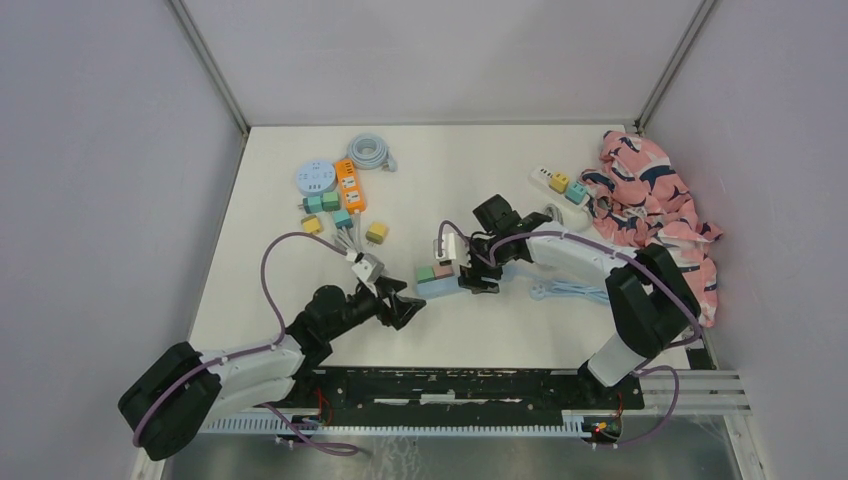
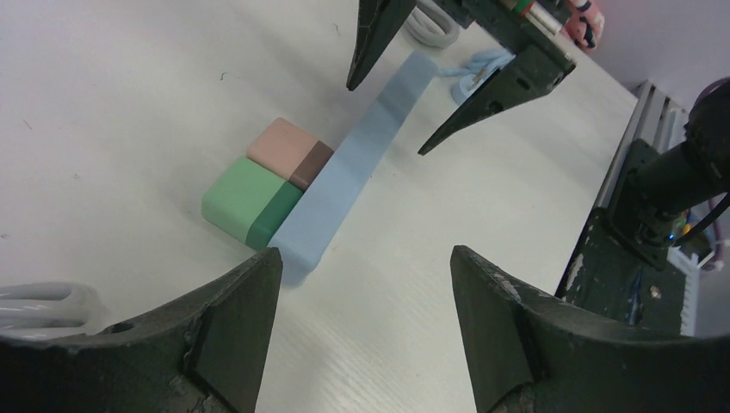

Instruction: Pull the plug off the socket

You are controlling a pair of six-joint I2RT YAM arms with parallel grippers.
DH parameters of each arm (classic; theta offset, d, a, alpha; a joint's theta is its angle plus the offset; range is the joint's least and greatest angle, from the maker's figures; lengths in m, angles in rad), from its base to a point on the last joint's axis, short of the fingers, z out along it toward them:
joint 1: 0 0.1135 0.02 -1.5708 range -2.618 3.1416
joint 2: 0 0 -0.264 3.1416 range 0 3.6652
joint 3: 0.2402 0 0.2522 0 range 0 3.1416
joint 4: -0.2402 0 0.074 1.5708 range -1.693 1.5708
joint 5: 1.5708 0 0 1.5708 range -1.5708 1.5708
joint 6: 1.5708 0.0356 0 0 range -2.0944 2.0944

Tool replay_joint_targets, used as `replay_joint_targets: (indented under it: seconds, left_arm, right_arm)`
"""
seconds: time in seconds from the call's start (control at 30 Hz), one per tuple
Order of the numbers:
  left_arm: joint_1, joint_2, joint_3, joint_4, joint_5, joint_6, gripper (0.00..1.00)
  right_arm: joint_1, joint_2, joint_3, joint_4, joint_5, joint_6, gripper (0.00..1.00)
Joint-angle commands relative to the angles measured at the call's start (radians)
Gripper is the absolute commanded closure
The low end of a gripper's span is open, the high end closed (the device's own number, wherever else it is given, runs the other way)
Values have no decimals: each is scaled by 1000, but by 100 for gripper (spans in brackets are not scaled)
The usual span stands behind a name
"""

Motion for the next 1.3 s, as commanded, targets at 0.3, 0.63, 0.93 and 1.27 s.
replay_joint_targets:
  seconds: [0.3,0.63,0.93,1.27]
  left_arm:
    - [162,92,90,90,93,-446,24]
    - [256,164,90,108,142,-573,23]
    - [311,196,95,78,173,-619,15]
    - [323,356,171,159,343,-613,21]
  right_arm:
    - [41,23,-70,151,101,-96,44]
    - [44,-62,-121,199,99,-114,98]
    - [44,-195,-188,274,89,-141,100]
    - [48,-228,-183,241,48,-165,100]
